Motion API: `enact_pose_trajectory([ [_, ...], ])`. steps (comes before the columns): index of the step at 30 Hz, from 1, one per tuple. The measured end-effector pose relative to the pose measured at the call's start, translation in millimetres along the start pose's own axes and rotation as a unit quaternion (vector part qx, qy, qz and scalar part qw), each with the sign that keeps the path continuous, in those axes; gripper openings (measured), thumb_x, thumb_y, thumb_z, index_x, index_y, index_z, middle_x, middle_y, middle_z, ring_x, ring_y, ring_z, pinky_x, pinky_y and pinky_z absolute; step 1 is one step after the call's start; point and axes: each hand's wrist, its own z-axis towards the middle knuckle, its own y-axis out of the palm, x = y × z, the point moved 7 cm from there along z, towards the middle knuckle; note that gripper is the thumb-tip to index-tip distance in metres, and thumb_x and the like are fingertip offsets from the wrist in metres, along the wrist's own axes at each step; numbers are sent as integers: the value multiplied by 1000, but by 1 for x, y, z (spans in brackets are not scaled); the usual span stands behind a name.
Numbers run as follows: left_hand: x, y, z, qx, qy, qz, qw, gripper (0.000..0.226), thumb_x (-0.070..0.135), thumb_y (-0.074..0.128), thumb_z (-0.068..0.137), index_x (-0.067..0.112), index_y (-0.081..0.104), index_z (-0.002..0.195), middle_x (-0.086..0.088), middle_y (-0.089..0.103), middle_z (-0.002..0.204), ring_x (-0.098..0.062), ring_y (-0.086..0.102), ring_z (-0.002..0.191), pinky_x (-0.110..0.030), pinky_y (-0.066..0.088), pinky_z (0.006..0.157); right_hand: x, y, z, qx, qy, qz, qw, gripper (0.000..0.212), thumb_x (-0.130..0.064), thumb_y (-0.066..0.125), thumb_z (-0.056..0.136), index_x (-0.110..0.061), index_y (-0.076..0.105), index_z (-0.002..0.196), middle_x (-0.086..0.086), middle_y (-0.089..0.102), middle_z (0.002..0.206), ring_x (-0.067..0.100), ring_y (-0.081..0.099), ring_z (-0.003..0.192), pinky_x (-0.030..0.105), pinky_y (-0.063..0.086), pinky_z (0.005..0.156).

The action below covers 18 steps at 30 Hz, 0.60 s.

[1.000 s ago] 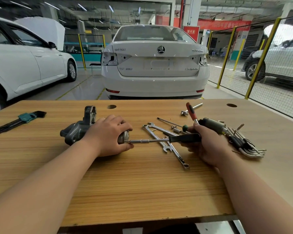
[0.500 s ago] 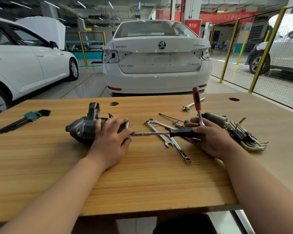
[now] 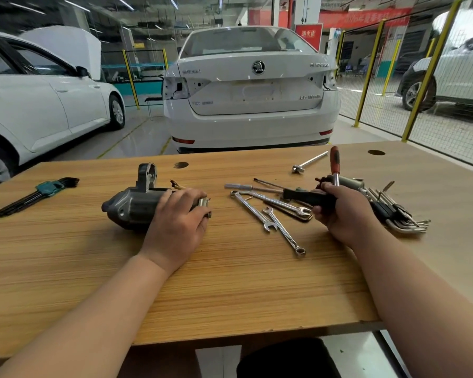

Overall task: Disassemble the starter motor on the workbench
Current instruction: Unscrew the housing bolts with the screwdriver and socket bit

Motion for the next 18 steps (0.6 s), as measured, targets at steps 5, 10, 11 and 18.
enact_pose_trajectory([
  [5,-6,2,1,-4,-19,-7,1000,32,16,80,71,8,64,98,-14,55,120,-35,49,113,-58,37,103,2,2,-1,-8,-9,-31,999,8,-17,50,100,-12,56,102,11,66,89,14,59,45,25,48,43],
  [10,-29,15,-2,-79,-142,67,984,75,60,62,75,28,32,136,-6,31,148,-35,13,140,-59,-7,110,1,2,-2,-1,-8,-36,999,7,-17,50,100,-13,55,103,12,65,92,14,58,43,26,48,43],
  [11,-33,18,-4,-98,-164,82,978,76,68,52,77,33,27,140,-2,27,151,-33,6,142,-57,-16,108,3,3,-3,-3,-3,-40,999,6,-16,50,100,-13,55,102,12,65,90,13,58,43,25,47,42],
  [18,-41,26,-4,-110,-185,104,971,80,84,18,71,42,20,139,8,26,150,-26,1,140,-50,-22,106,7,10,-6,-17,18,-90,996,10,-16,52,98,-11,58,105,13,68,87,14,56,44,26,46,42],
])
